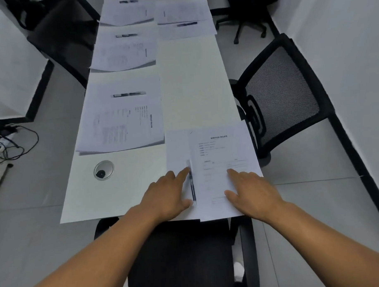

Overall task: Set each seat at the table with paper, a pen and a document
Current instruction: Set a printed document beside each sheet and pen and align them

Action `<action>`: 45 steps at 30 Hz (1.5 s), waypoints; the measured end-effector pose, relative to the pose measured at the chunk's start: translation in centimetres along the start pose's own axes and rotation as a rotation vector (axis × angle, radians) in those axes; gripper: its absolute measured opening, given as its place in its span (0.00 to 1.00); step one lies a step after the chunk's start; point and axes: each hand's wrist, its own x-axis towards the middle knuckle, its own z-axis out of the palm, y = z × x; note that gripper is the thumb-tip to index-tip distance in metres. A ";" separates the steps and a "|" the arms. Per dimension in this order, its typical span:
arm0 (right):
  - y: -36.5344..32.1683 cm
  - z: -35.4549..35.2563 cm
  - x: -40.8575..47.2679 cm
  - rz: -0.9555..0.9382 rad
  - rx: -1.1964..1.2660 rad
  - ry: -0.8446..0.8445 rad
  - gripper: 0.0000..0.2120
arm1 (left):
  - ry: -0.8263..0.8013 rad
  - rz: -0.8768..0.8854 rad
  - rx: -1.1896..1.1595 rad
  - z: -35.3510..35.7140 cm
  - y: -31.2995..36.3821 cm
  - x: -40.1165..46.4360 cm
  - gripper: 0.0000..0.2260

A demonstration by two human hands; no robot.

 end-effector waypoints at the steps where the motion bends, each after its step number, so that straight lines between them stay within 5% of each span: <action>1: -0.1 0.2 0.2 0.003 -0.011 0.004 0.30 | -0.005 0.010 0.016 0.2 -0.1 0.4 0.43; 12: 0.3 2.0 1.8 0.068 -0.088 0.024 0.39 | 0.132 0.128 0.232 1.1 -1.1 2.1 0.45; 45: -0.5 3.7 1.4 0.030 -0.006 0.033 0.39 | 0.088 0.064 0.175 3.6 -2.8 0.7 0.43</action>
